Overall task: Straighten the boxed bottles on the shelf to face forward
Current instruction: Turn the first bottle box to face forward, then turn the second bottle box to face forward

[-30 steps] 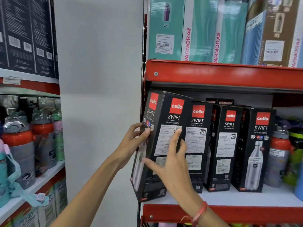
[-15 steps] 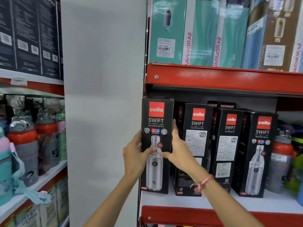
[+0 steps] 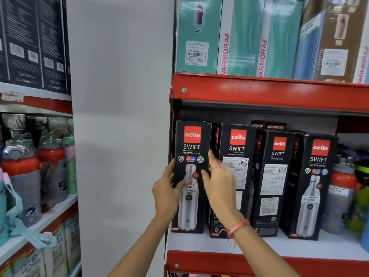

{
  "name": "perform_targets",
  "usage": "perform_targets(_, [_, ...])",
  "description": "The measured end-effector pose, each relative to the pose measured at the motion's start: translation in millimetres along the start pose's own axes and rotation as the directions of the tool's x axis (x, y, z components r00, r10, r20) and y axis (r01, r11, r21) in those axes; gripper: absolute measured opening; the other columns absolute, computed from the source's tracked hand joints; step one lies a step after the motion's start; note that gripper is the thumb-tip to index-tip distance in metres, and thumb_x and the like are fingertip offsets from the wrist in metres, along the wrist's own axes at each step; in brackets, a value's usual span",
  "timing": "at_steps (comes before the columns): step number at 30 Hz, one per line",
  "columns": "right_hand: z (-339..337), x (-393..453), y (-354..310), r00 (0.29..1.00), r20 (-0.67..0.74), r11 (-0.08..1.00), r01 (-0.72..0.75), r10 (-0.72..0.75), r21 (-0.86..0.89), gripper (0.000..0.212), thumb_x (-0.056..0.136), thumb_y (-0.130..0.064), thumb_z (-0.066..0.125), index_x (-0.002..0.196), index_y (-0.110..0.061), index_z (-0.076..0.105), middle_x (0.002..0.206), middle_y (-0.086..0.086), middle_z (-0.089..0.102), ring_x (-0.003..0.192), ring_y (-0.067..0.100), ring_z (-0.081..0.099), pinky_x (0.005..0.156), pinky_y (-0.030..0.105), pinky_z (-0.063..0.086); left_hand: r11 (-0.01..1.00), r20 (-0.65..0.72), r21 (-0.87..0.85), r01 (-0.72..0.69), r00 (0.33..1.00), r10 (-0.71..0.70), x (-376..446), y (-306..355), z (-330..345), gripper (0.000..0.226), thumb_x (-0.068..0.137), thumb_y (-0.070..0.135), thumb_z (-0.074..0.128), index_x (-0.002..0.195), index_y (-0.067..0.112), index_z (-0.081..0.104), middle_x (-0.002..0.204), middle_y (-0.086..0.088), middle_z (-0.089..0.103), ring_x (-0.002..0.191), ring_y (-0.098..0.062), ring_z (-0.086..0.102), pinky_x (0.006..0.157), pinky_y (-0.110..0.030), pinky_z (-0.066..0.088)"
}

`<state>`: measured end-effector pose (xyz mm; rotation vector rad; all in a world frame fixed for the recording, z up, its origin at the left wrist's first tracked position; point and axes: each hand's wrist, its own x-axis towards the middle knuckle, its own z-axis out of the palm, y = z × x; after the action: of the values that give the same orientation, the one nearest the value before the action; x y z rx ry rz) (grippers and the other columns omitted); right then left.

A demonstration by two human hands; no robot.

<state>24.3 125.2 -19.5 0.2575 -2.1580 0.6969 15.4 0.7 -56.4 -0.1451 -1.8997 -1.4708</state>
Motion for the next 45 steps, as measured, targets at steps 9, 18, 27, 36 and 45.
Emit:
perform_targets(9, [-10.0,-4.2,27.1,0.944,-0.213,0.947,-0.286,0.253,-0.143,0.103,0.074,-0.048,0.072,0.151,-0.014,0.011,0.149,0.023,0.025,0.12,0.041,0.041,0.086,0.05,0.051,0.995,-0.061,0.089,-0.037,0.997,0.042,-15.3,6.9,1.0,0.05,0.09,0.019,0.063,0.136,0.017,0.042,0.134,0.0,0.057,0.117,-0.012,0.054,0.097,-0.027,0.041])
perform_targets(18, [-46.9,-11.3,49.9,0.985,-0.042,0.973,-0.16,0.17,0.168,0.113,0.069,-0.048,0.077,0.144,-0.052,-0.007,0.15,0.019,0.023,0.11,0.037,0.057,0.081,0.035,0.05,0.978,-0.111,0.111,-0.179,0.975,0.191,-32.7,33.8,22.2,0.046,0.086,0.028,0.067,0.128,0.022,0.049,0.127,0.002,0.048,0.119,-0.014,0.046,0.099,-0.032,0.043])
perform_targets(27, [-125.1,-15.0,82.5,0.997,0.065,0.869,0.008,-0.046,0.494,0.113,0.062,-0.039,0.085,0.141,-0.061,0.007,0.138,-0.005,0.041,0.128,0.008,0.039,0.104,0.029,0.036,0.988,0.401,-0.155,-0.016,0.913,0.078,-48.3,70.9,44.5,0.088,0.072,0.022,0.08,0.143,0.032,0.029,0.129,0.017,0.049,0.115,0.0,0.052,0.085,-0.008,0.047])
perform_targets(36, [-146.9,10.6,110.8,0.883,0.41,0.744,-0.113,-0.229,0.659,0.11,0.074,-0.013,0.08,0.141,-0.06,0.005,0.146,-0.021,0.039,0.124,-0.004,0.049,0.107,0.021,0.038,0.992,0.326,-0.102,-0.074,0.94,0.104,-64.1,76.6,59.2,0.111,0.064,0.024,0.087,0.147,0.044,0.016,0.131,0.021,0.057,0.12,-0.001,0.054,0.103,-0.038,0.047])
perform_targets(45, [-117.7,32.6,110.1,0.878,0.434,0.847,-0.065,-0.203,0.528,0.125,0.072,-0.011,0.081,0.145,-0.045,-0.015,0.114,-0.038,0.047,0.102,-0.008,0.054,0.102,0.024,0.04,0.992,0.152,0.05,-0.118,0.982,0.109,-54.8,69.3,84.2,0.111,0.068,0.019,0.083,0.148,0.044,0.011,0.139,0.011,0.053,0.122,-0.008,0.052,0.105,-0.041,0.045])
